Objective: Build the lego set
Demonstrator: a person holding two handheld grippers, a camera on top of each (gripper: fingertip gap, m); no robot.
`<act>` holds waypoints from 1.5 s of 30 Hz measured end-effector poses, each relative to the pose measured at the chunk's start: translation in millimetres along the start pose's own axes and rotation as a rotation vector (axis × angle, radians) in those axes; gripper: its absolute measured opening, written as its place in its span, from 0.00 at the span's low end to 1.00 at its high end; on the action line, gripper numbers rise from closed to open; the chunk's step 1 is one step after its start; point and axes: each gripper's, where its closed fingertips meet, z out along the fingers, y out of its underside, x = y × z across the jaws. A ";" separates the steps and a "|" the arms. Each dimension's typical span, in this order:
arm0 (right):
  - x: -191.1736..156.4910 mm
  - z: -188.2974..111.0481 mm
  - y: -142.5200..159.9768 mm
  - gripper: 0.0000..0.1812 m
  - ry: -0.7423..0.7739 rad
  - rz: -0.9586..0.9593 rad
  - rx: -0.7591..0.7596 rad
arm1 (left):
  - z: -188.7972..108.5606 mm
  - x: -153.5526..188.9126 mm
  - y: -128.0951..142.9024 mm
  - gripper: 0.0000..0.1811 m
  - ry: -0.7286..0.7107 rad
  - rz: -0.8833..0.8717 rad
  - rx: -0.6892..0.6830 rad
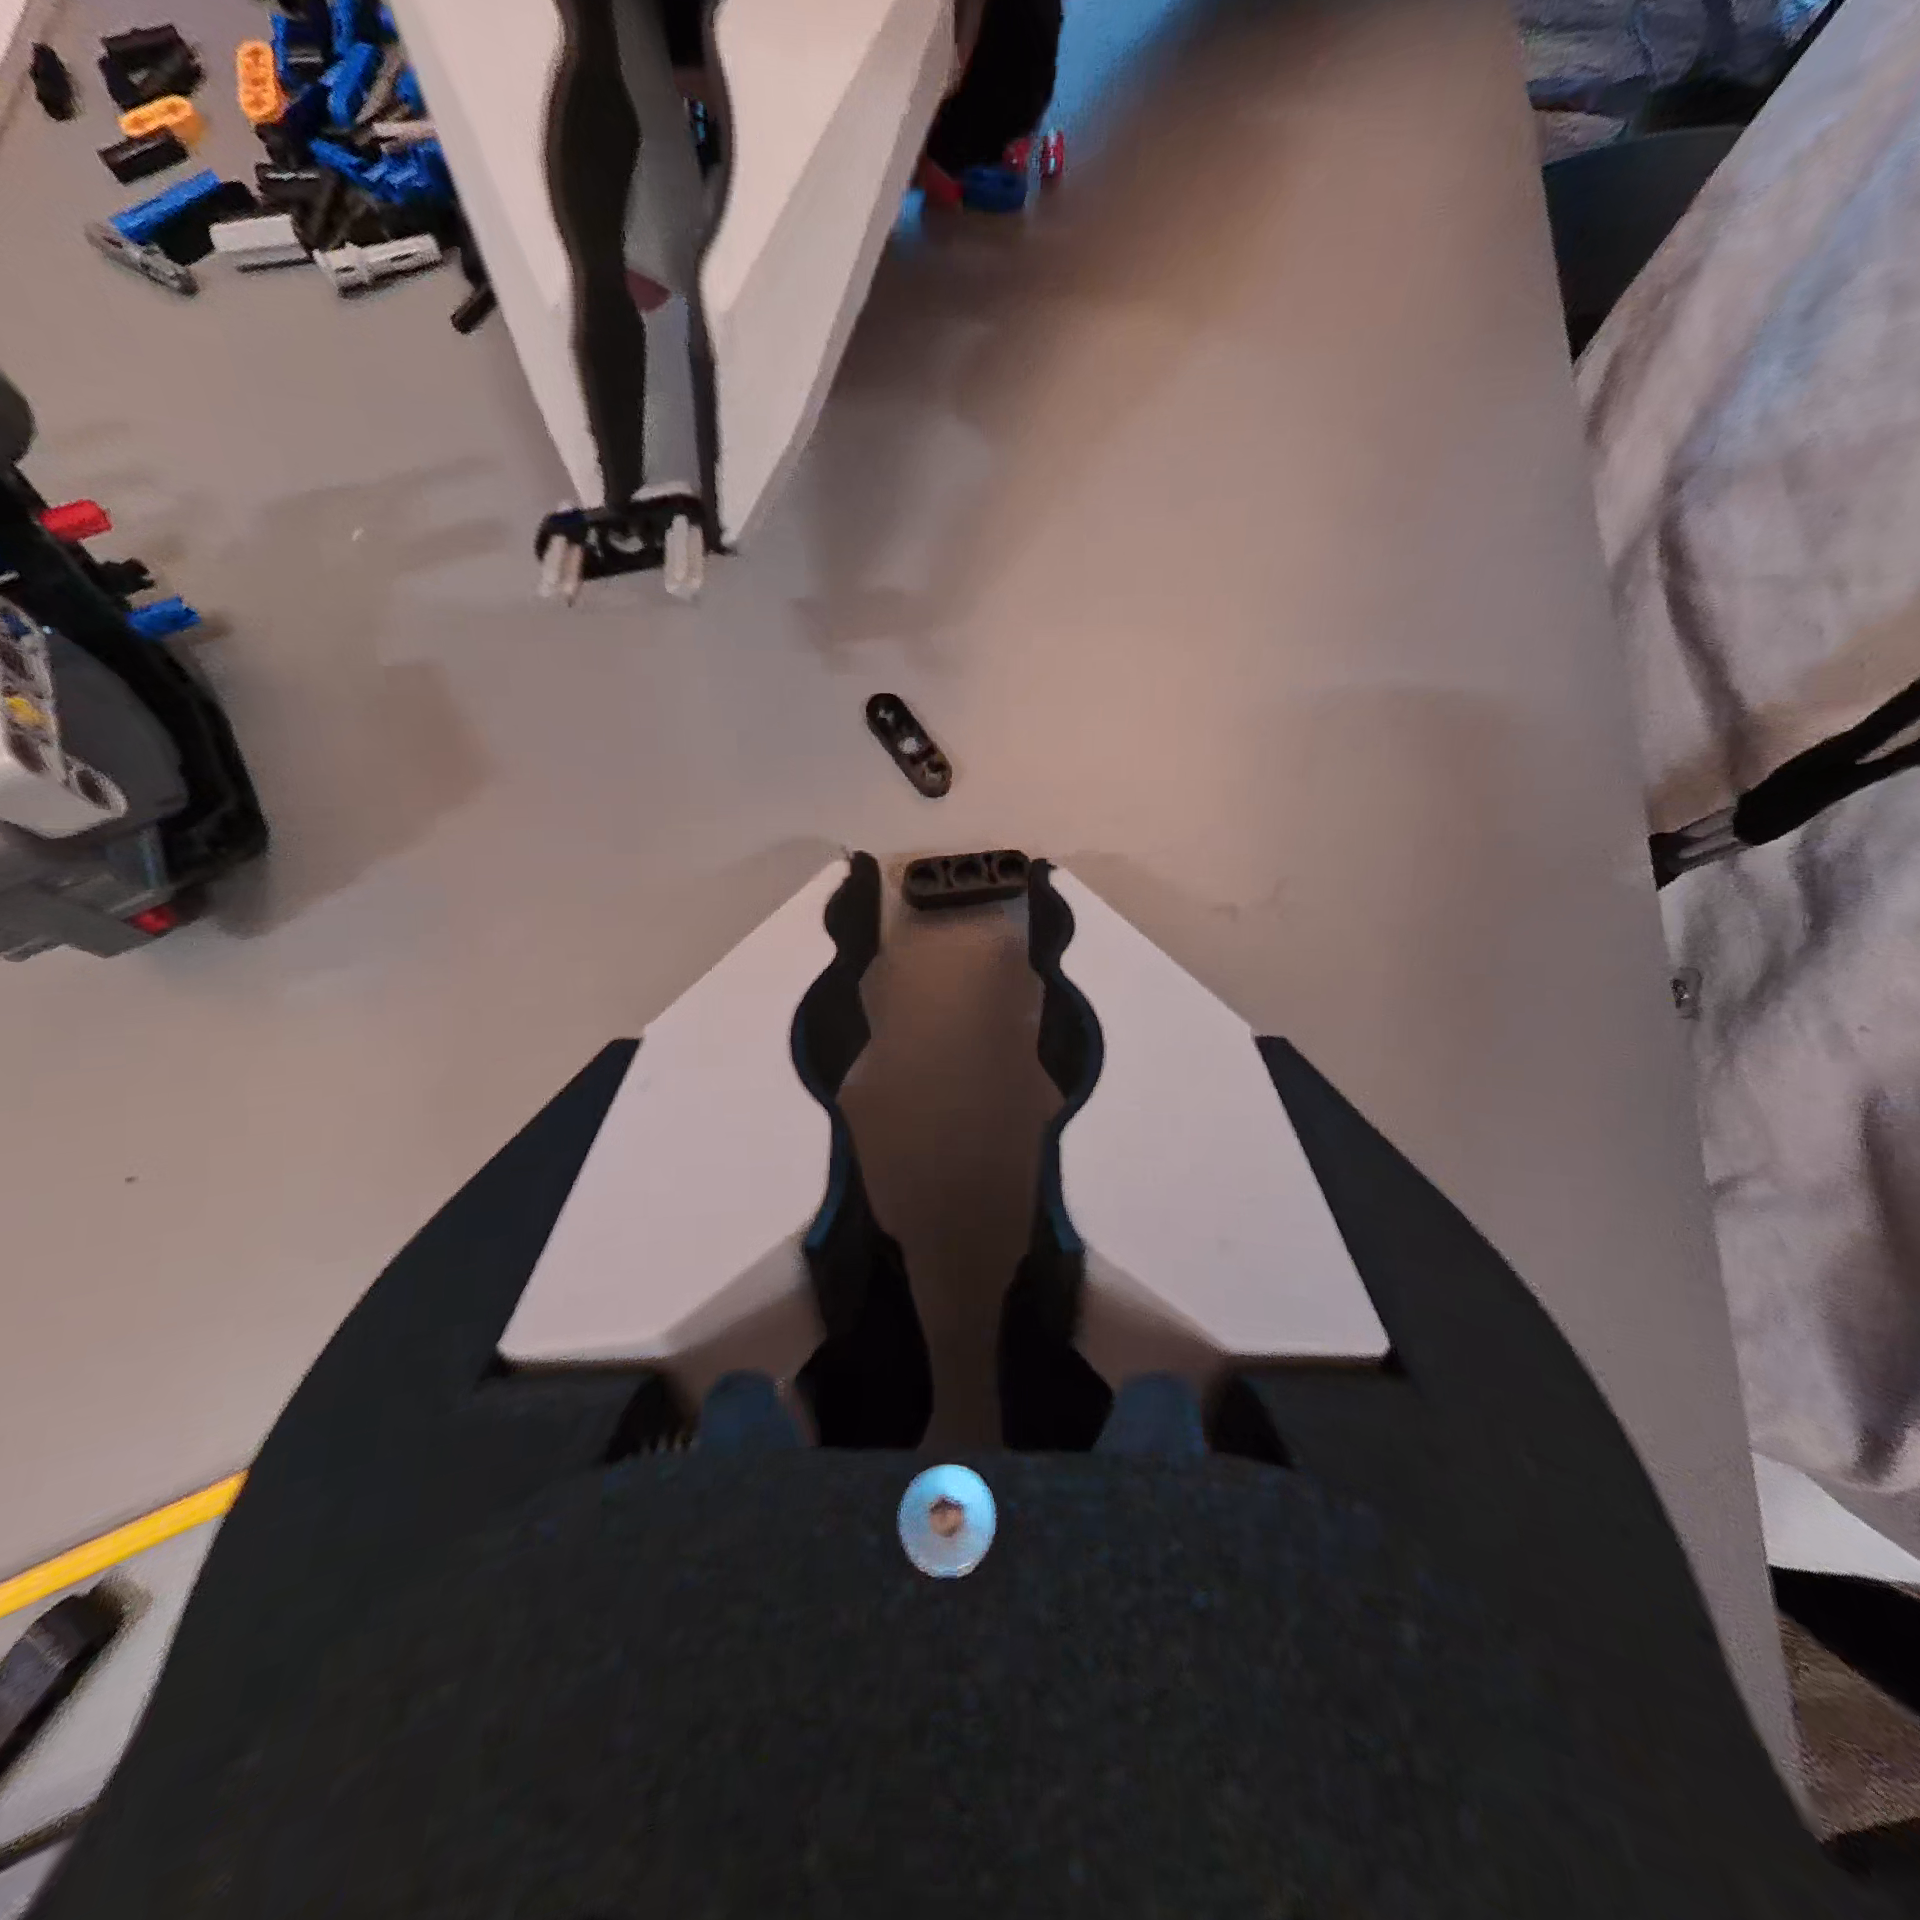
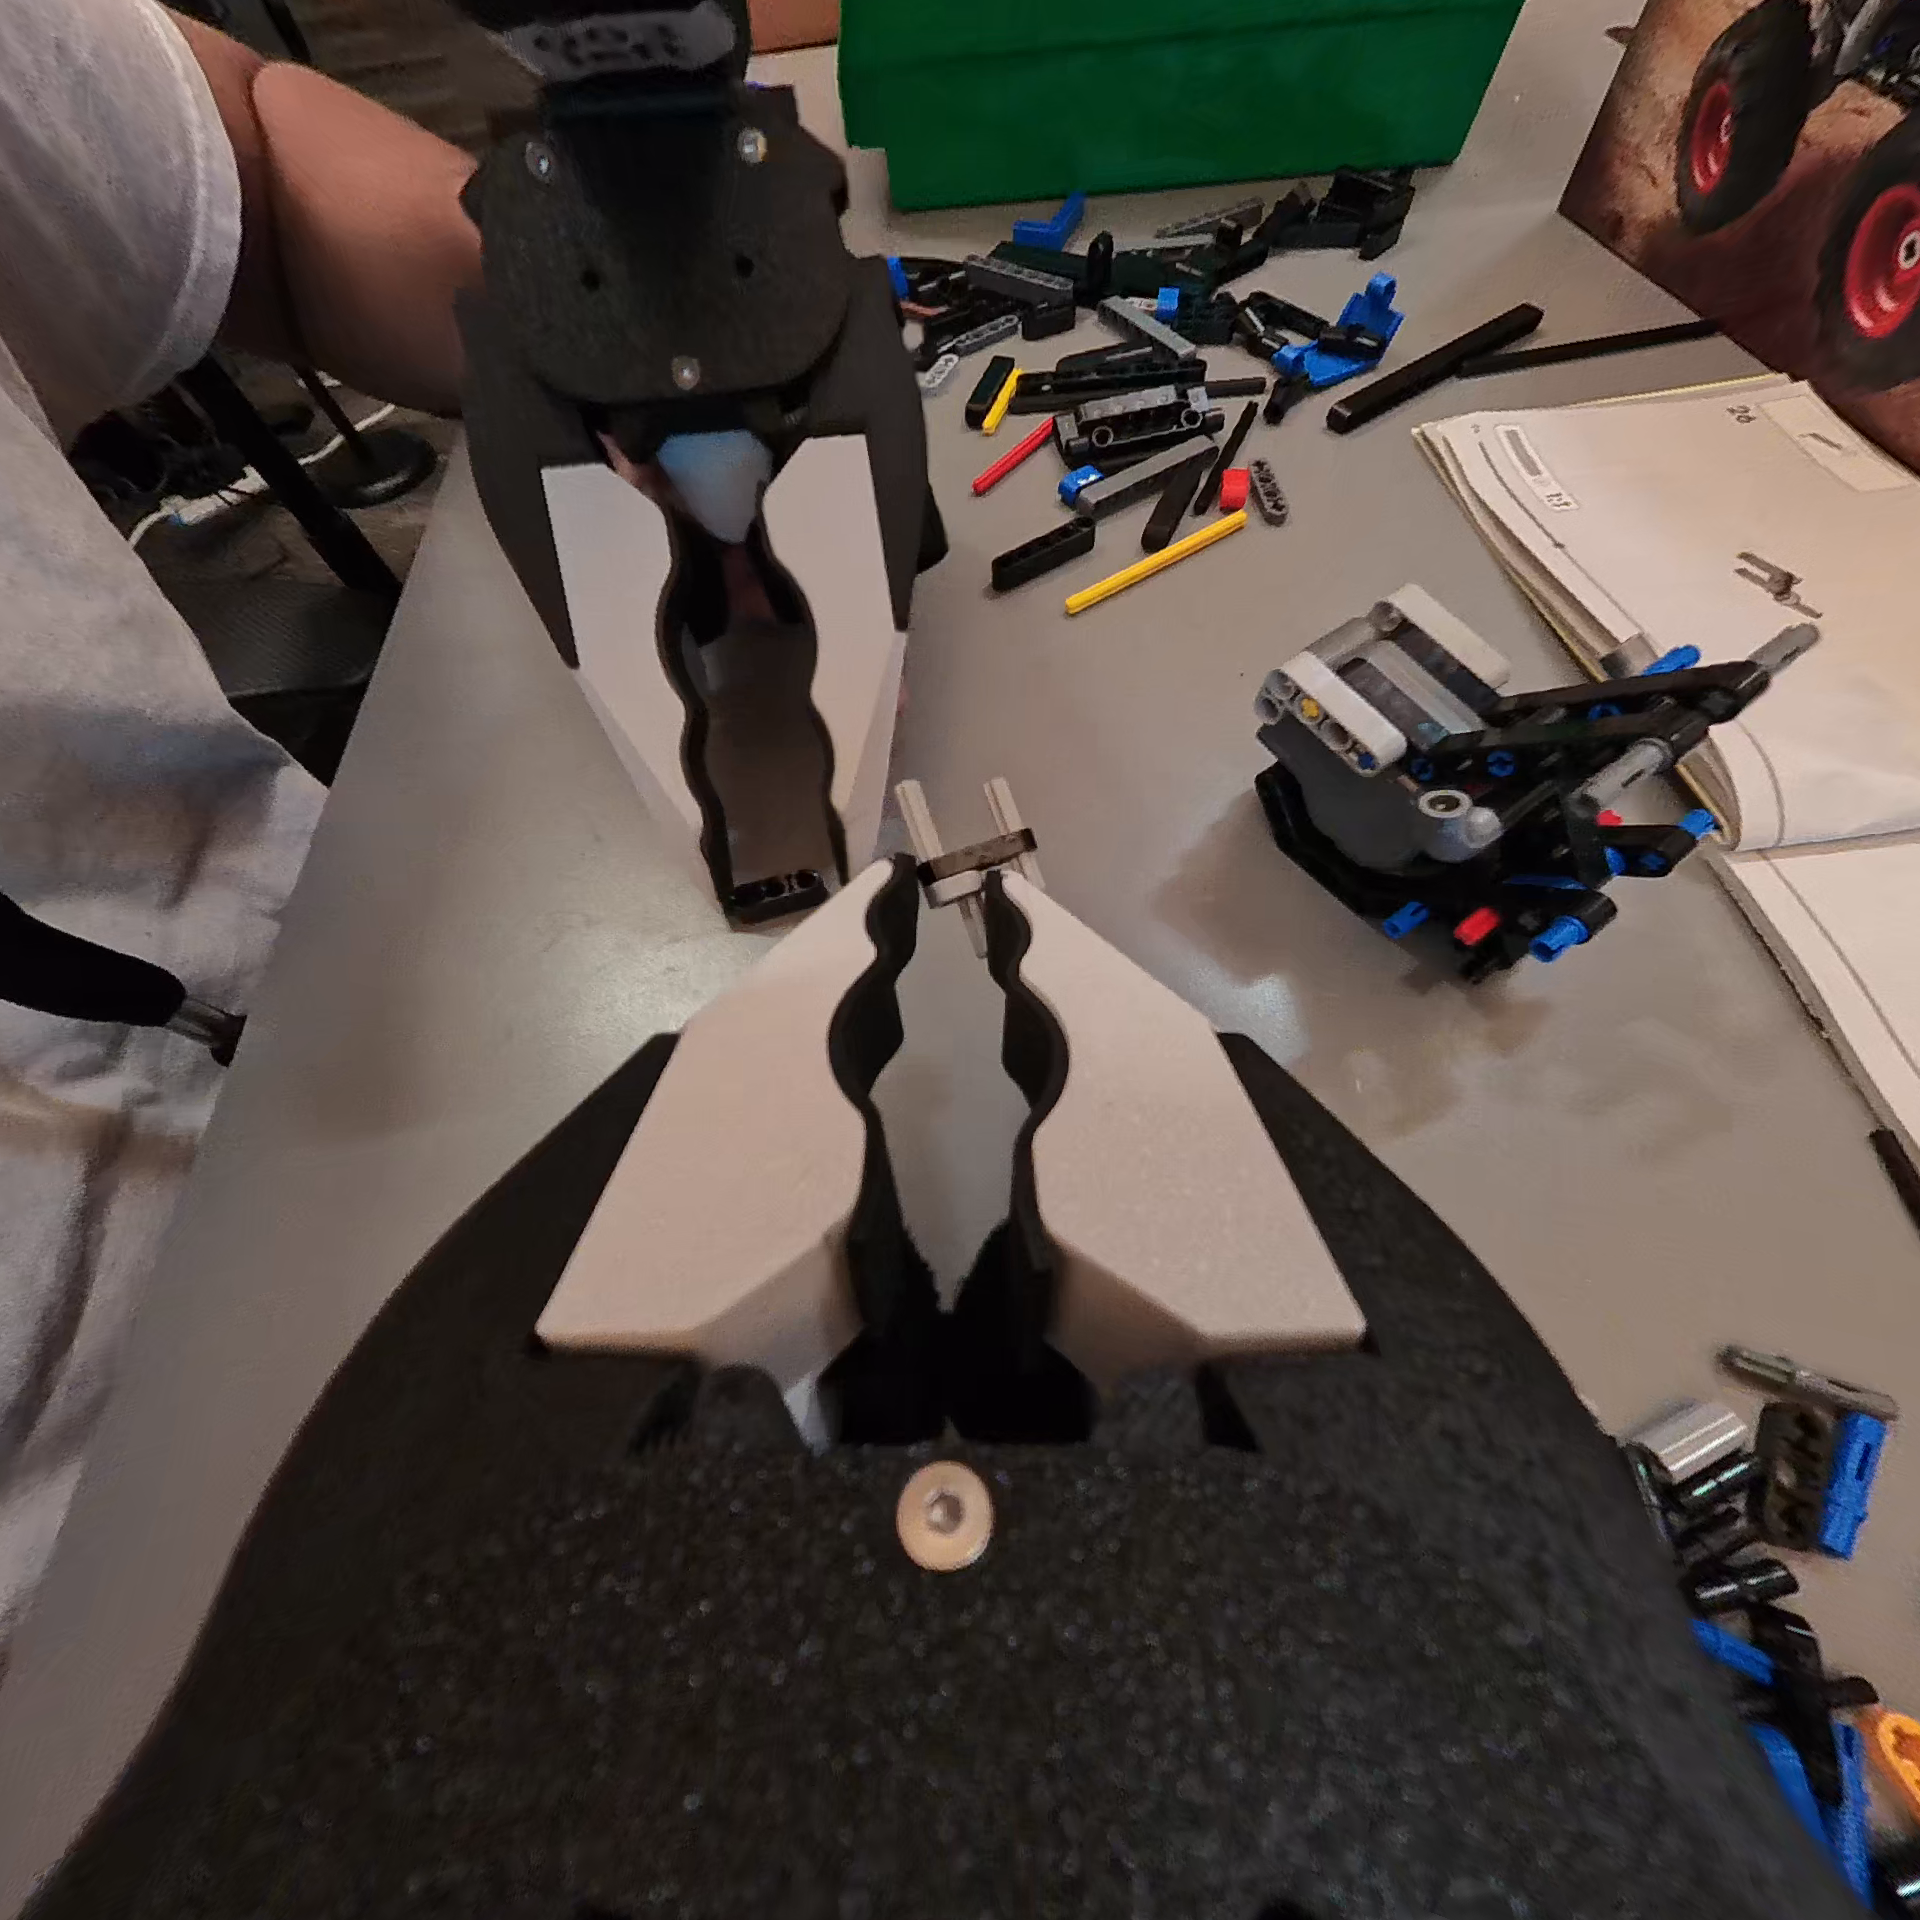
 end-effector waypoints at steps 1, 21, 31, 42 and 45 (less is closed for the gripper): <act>0.2 -0.3 -0.4 0.06 -0.004 0.009 0.005 | 0.8 -0.1 0.0 0.12 -0.011 0.016 -0.003; -12.3 -0.7 -34.8 0.06 -0.156 0.215 0.260 | -62.5 -35.2 -74.8 0.12 -0.071 -0.108 0.622; -17.1 -3.9 -36.8 0.06 -0.221 0.246 0.279 | -62.4 -32.7 -76.2 0.12 -0.081 -0.076 0.627; -20.6 -8.7 -46.3 0.06 -0.263 0.282 0.333 | -56.3 -31.4 -80.1 0.11 -0.128 -0.080 0.621; -18.1 -8.1 -45.9 0.06 -0.251 0.277 0.335 | -56.2 -33.9 -79.5 0.11 -0.129 -0.097 0.618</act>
